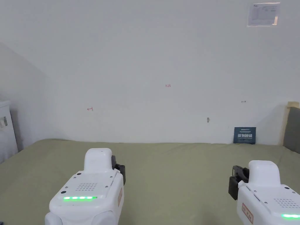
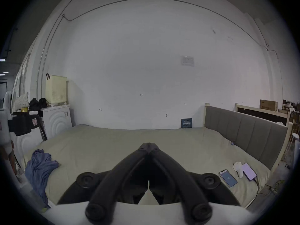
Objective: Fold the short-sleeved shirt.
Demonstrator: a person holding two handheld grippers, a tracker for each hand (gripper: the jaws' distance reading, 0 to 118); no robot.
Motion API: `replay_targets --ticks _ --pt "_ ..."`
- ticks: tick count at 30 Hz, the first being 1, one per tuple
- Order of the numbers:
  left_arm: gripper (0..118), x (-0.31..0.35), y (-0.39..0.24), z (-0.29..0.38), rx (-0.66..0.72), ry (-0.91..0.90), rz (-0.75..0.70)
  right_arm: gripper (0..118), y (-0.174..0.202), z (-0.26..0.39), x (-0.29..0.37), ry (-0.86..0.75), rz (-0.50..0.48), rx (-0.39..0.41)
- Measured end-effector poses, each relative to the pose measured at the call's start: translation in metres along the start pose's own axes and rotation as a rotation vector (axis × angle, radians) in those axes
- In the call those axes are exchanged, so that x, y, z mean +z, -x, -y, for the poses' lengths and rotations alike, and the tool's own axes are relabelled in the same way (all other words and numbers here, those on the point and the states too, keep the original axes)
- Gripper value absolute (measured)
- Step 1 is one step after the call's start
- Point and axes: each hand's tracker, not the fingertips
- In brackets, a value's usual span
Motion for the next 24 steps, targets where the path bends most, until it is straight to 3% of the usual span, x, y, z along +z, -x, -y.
replay_targets --ticks 6,16,24 --pt "0 0.013 0.052 -0.003 -0.010 -0.021 -0.135 1 0.035 0.004 -0.021 0.053 -0.070 -0.004" --pt "0 0.100 0.224 0.002 0.028 0.056 -0.556 1 0.213 0.018 -0.047 0.083 -0.506 0.038" --pt "0 0.150 0.285 0.018 0.055 0.107 -0.688 1 0.283 0.025 -0.042 0.098 -0.635 0.035"
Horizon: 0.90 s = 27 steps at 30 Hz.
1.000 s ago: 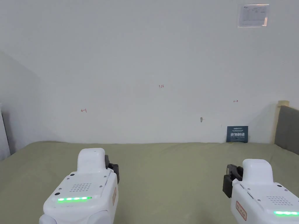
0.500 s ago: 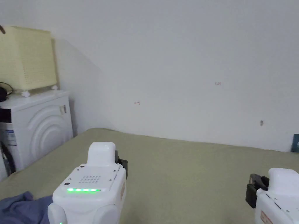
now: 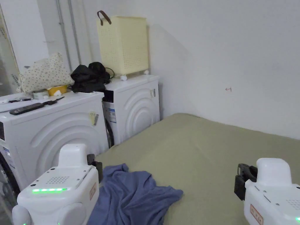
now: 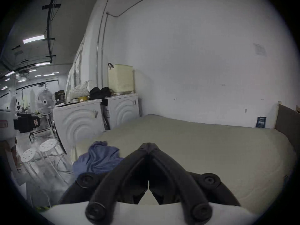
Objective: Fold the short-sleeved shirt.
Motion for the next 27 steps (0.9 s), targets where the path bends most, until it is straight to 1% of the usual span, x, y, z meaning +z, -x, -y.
replay_targets --ticks 6,11,14,17,19,23,25,27 --pt "0 -0.014 0.001 0.009 0.004 0.029 0.010 1 0.009 0.007 -0.013 0.022 -0.020 0.013" --pt "0 -0.043 -0.010 0.021 -0.014 0.072 0.030 1 0.008 0.014 -0.027 0.039 -0.022 0.010" --pt "0 -0.074 -0.013 0.034 0.015 0.163 0.059 1 0.007 0.021 -0.036 0.059 -0.033 0.002" --pt "0 -0.115 -0.022 0.051 0.003 0.258 0.088 1 0.007 0.033 -0.044 0.086 -0.045 0.003" --pt "0 -0.149 -0.031 0.065 -0.007 0.359 0.129 1 0.005 0.043 -0.050 0.120 -0.066 -0.003" --pt "0 -0.208 -0.051 0.093 -0.031 0.520 0.179 1 0.002 0.066 -0.059 0.160 -0.073 0.009" --pt "0 -0.236 -0.062 0.109 -0.022 0.590 0.201 1 -0.003 0.077 -0.064 0.192 -0.082 -0.003" --pt "2 -0.259 -0.072 0.123 -0.058 0.655 0.218 1 -0.006 0.086 -0.069 0.220 -0.089 -0.005"
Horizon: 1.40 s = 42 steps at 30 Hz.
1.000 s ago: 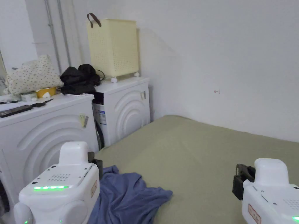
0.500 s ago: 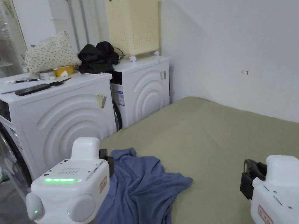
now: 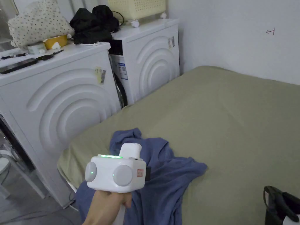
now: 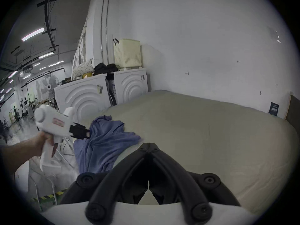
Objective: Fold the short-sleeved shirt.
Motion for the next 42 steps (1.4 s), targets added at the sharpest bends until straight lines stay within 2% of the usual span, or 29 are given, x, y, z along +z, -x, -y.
replay_targets --ticks 1,3,4,5,6,7,12,15,16,17,18,19,24,26,29,32,38,42 --pt "4 -0.012 -0.002 -0.001 -0.011 0.039 -0.003 1 -0.002 0.004 -0.003 0.008 0.004 0.004" --pt "23 -0.033 -0.005 -0.004 -0.017 0.107 0.010 1 -0.004 0.010 -0.007 0.025 0.007 0.009" --pt "58 -0.044 -0.005 -0.004 -0.017 0.141 0.009 1 -0.006 0.012 -0.009 0.032 0.010 0.010" --pt "110 -0.053 -0.005 -0.004 -0.032 0.185 0.013 1 -0.007 0.014 -0.010 0.038 0.010 0.010" --pt "118 -0.057 -0.006 -0.003 -0.035 0.211 0.008 1 -0.007 0.015 -0.012 0.045 0.009 0.010" --pt "112 -0.058 -0.007 -0.005 -0.024 0.170 0.007 1 -0.008 0.017 -0.012 0.050 0.008 0.012" --pt "110 -0.084 -0.011 0.002 -0.052 0.224 -0.037 1 -0.009 0.022 -0.010 0.068 0.008 0.025" --pt "104 -0.096 -0.018 0.010 -0.070 0.222 -0.060 1 -0.011 0.024 -0.004 0.080 0.011 0.029" --pt "96 -0.092 -0.019 0.009 -0.078 0.214 -0.059 1 -0.012 0.024 0.001 0.082 0.016 0.031" --pt "66 -0.084 -0.020 0.010 -0.085 0.196 -0.043 1 -0.014 0.025 0.005 0.082 0.018 0.032" --pt "24 -0.076 -0.023 0.008 -0.103 0.164 -0.018 1 -0.017 0.025 0.011 0.083 0.021 0.029" --pt "1 -0.069 -0.027 0.005 -0.127 0.140 -0.012 1 -0.020 0.027 0.019 0.088 0.023 0.023" --pt "1 -0.042 -0.050 -0.005 -0.143 0.125 0.031 1 -0.038 0.034 0.062 0.105 0.097 0.012" --pt "0 -0.013 -0.068 -0.011 -0.149 0.089 0.116 1 -0.047 0.036 0.087 0.092 0.140 0.018" --pt "0 0.019 -0.110 -0.020 -0.291 0.024 0.094 1 -0.063 0.040 0.125 0.088 0.210 0.001" --pt "0 0.045 -0.150 -0.035 -0.271 -0.011 0.218 1 -0.079 0.043 0.163 0.068 0.289 -0.033" --pt "1 0.086 -0.272 -0.048 -0.415 -0.086 0.348 1 -0.116 0.051 0.232 0.027 0.444 -0.091" --pt "1 0.114 -0.374 -0.044 -0.499 -0.125 0.497 1 -0.141 0.059 0.269 0.018 0.543 -0.128"
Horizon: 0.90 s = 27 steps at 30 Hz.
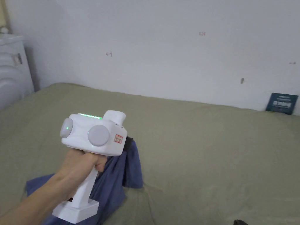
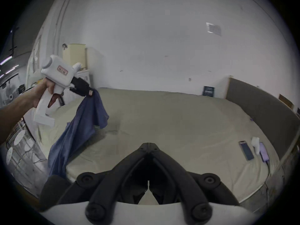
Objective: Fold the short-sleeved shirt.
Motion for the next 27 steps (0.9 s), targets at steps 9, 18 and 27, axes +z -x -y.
replay_targets --ticks 9,18,27 --pt "1 -0.086 -0.196 -0.053 -0.126 -0.025 0.296 1 -0.066 0.017 0.002 0.041 0.158 -0.098" --pt "1 -0.235 -0.267 0.032 -0.113 0.311 0.303 1 -0.092 0.034 -0.028 0.110 0.192 -0.151" --pt "115 -0.161 -0.218 0.050 -0.088 0.151 0.241 1 -0.089 0.025 -0.034 0.092 0.175 -0.142"
